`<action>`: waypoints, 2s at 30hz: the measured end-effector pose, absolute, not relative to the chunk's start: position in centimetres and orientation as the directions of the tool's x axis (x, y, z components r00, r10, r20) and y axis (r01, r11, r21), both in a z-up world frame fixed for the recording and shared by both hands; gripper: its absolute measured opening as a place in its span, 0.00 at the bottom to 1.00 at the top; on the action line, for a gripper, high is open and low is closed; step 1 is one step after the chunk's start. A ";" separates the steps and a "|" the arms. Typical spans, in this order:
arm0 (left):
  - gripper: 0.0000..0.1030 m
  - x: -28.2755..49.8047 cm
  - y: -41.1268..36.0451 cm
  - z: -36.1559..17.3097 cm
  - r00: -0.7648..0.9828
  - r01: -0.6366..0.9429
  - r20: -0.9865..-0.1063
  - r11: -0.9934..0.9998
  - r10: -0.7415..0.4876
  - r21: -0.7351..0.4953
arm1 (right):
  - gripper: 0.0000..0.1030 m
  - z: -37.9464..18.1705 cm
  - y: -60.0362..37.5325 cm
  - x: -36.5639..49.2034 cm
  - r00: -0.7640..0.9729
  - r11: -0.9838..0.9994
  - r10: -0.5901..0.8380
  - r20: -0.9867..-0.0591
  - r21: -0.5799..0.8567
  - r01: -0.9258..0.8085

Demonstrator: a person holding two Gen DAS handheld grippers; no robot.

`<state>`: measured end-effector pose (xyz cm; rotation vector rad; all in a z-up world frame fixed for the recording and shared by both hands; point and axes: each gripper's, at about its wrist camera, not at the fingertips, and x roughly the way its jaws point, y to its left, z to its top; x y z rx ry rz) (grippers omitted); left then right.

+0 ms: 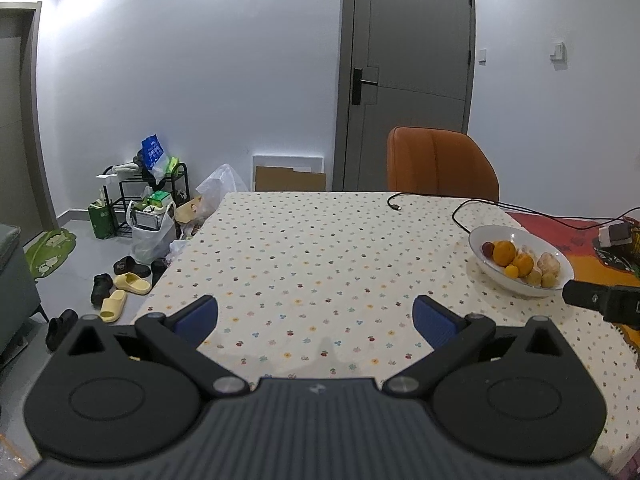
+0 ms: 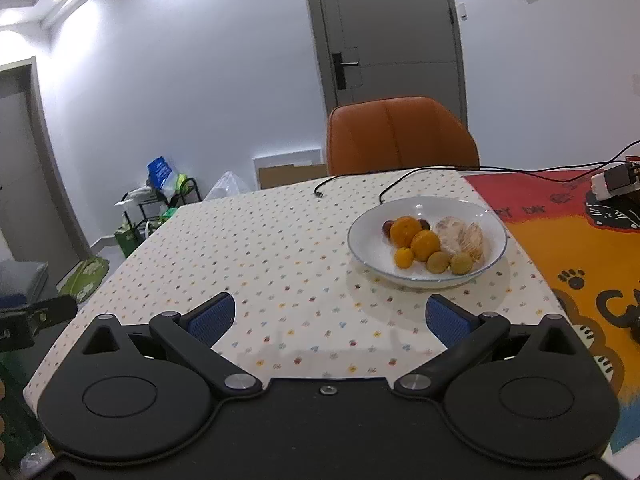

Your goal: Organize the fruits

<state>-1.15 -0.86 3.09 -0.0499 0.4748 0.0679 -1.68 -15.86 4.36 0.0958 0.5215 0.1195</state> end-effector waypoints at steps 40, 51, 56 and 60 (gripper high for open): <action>1.00 -1.0 -1.3 2.2 0.865 -0.066 -0.501 0.997 0.041 -0.034 | 1.00 4.2 -14.4 -2.0 0.855 0.989 0.148 -0.497 0.086 -0.122; 1.00 -0.9 -1.3 2.1 0.862 -0.068 -0.505 0.997 0.042 -0.034 | 1.00 4.2 -14.4 -2.0 0.855 0.989 0.147 -0.498 0.085 -0.121; 1.00 -0.9 -1.3 2.0 0.862 -0.069 -0.505 0.997 0.042 -0.034 | 1.00 4.2 -14.4 -2.0 0.855 0.989 0.148 -0.497 0.085 -0.122; 1.00 -0.9 -1.3 2.0 0.862 -0.067 -0.505 0.997 0.040 -0.034 | 1.00 4.3 -14.4 -1.9 0.854 0.989 0.149 -0.498 0.082 -0.125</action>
